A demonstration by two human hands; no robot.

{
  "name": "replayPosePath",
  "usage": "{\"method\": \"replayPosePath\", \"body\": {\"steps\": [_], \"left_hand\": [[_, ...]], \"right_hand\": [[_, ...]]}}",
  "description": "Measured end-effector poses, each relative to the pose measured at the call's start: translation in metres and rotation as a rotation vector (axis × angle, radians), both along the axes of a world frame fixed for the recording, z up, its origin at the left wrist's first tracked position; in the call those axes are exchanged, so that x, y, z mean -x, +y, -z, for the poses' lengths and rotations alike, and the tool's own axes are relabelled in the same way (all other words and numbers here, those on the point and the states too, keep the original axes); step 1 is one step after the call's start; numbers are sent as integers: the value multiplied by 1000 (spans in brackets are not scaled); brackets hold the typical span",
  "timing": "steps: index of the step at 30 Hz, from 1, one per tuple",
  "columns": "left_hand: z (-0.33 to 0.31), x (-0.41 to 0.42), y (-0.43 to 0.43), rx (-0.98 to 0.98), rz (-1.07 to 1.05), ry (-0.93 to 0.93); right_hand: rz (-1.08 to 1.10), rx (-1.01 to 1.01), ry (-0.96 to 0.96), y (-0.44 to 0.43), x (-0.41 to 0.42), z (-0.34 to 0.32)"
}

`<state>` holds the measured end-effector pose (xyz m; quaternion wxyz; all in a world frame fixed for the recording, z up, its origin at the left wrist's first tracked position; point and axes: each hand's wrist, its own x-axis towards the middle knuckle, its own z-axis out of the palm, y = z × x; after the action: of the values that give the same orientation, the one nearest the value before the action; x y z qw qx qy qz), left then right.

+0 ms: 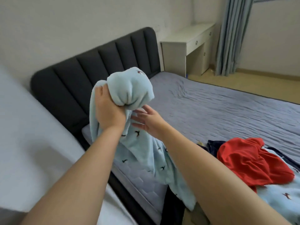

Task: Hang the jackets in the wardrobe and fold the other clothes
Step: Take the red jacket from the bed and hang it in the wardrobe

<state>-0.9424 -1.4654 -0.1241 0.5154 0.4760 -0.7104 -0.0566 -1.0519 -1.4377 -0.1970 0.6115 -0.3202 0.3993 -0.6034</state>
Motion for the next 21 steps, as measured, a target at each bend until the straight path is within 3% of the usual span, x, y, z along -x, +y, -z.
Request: {"method": "replayPosePath", "body": {"steps": [2, 7, 9, 15, 21], "left_hand": [[16, -6, -10, -77, -49, -65], [131, -7, 7, -778, 47, -420], [179, 2, 26, -929, 94, -516], [270, 70, 96, -1046, 375, -711], [332, 150, 167, -1020, 717, -870]], "right_hand": [[4, -44, 36, -1, 1, 5], [12, -313, 300, 60, 50, 87], [49, -429, 373, 102, 77, 126], [250, -691, 358, 218, 135, 206], [382, -888, 751, 325, 198, 252]]}}
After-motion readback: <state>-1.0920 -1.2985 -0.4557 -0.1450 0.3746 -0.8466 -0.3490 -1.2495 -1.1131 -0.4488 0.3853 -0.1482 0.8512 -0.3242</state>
